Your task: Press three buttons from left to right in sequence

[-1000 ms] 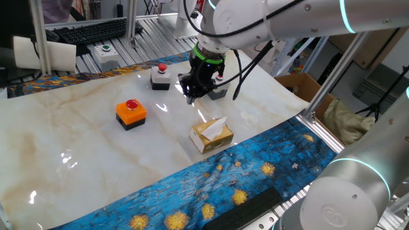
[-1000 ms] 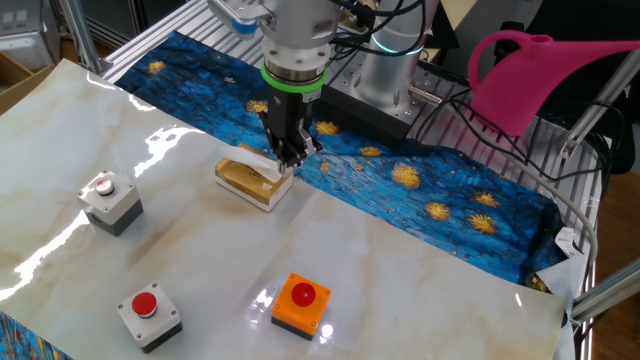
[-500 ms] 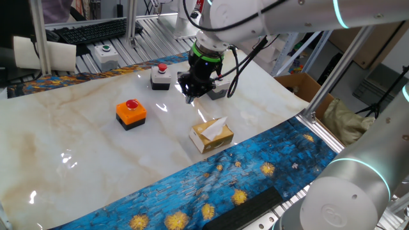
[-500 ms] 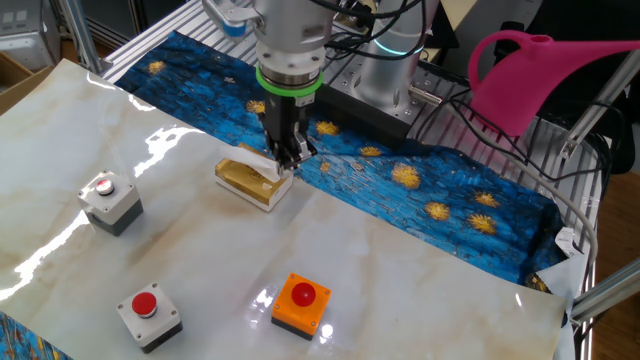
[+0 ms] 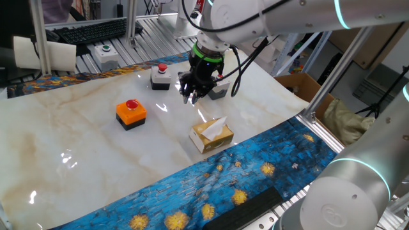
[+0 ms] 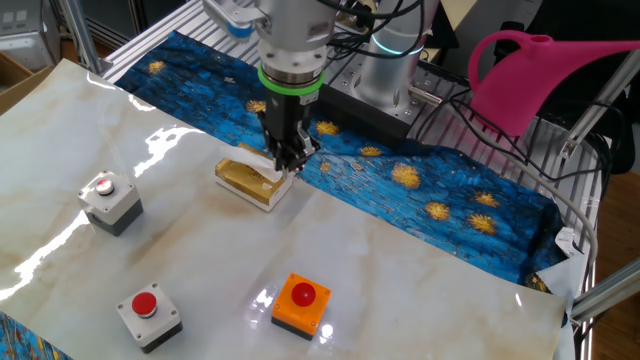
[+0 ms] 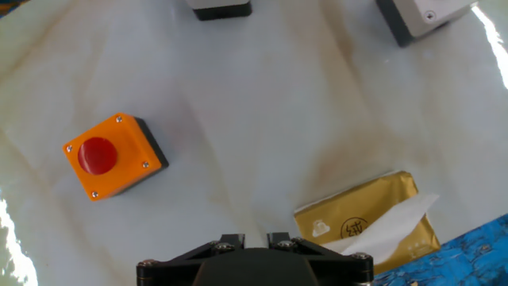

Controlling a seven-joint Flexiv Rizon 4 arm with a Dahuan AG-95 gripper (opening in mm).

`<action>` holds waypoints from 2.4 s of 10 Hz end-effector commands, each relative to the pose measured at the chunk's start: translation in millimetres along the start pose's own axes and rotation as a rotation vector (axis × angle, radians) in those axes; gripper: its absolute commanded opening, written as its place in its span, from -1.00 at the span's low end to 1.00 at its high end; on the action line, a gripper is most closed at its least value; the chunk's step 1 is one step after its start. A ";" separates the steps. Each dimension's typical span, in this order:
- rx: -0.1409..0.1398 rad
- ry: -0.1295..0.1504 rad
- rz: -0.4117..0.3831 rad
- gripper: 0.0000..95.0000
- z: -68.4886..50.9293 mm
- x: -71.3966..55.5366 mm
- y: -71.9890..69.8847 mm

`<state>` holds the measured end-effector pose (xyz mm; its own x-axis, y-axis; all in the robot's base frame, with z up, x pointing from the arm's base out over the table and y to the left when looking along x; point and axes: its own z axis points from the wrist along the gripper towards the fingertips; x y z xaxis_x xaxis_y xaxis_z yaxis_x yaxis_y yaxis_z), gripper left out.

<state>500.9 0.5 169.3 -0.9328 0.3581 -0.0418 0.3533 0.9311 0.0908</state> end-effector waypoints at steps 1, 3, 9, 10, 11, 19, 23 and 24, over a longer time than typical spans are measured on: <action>-0.014 0.005 -0.032 -0.60 -0.8 0.7 -0.7; -0.005 0.000 -0.047 -0.60 -0.8 0.7 -0.7; -0.012 0.002 -0.020 -1.00 -0.8 0.7 -0.7; -0.006 -0.001 -0.026 -1.00 -0.8 0.7 -0.7; 0.005 -0.004 -0.027 -1.00 -0.8 0.7 -0.7; 0.020 0.025 -0.157 -1.00 -0.8 0.7 -0.7; 0.038 0.087 -0.202 -1.00 -0.8 0.7 -0.7; 0.040 0.095 -0.207 -1.00 -0.8 0.7 -0.7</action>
<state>501.7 0.0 169.7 -0.9877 0.1509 0.0409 0.1528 0.9870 0.0501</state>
